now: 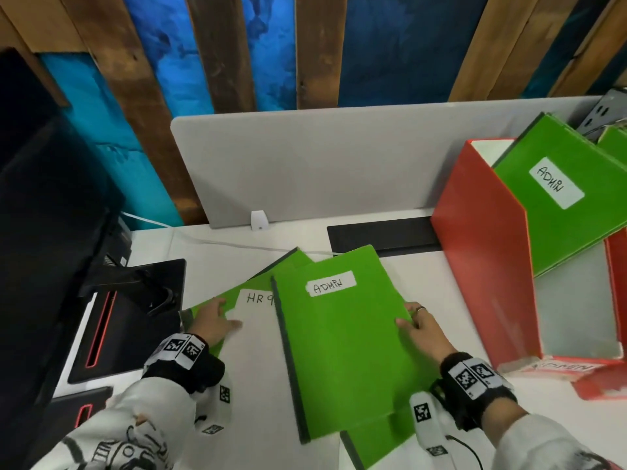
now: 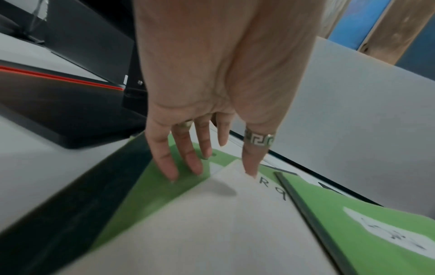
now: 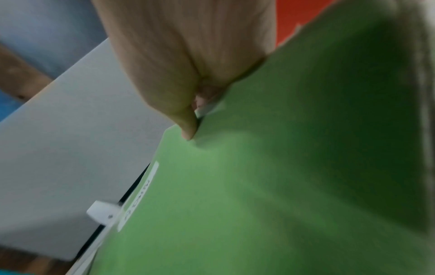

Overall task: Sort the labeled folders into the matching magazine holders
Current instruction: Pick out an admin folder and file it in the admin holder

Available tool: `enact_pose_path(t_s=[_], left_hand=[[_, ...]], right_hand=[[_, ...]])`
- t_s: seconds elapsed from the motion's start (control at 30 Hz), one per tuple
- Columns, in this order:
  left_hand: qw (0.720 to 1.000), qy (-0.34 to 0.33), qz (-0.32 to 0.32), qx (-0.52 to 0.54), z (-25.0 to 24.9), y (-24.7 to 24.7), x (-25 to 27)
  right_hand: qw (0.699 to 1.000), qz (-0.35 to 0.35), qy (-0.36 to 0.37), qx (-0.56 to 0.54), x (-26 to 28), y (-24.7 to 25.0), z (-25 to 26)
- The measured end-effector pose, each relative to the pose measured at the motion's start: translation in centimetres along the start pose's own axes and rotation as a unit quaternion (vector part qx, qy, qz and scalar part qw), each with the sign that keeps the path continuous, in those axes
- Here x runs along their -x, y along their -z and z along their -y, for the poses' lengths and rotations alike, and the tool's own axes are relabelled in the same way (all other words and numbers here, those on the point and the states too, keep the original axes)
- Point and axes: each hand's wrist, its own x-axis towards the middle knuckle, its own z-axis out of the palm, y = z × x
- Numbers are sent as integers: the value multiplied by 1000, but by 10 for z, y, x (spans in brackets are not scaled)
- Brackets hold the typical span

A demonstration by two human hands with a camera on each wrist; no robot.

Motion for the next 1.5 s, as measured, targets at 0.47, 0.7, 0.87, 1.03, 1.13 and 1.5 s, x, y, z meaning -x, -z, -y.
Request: enact_pose_path(t_s=[0.47,0.7,0.87,1.03,1.13,1.5], left_hand=[[972,-59,-13,228,-36,-31,7],[913,-10,42,406,-67,-71,28],[923,-21,137,359,-87,-99,56],[925,-52,141,348,-84,-104,50],[921,-57,141,358,-87,-103,48],[988,32,-139,56,-41,-45,15]], right_hand=[[971,6,-48,-232,16,26,-14],[959,25,-89,-266,8,35,-24],[971,31,-85,-223,9,41,-21],[967,34,-94,-236,9,43,-24],[960,46,-93,-259,9,41,-24],[994,-62,-46,-81,-19,49,-36]])
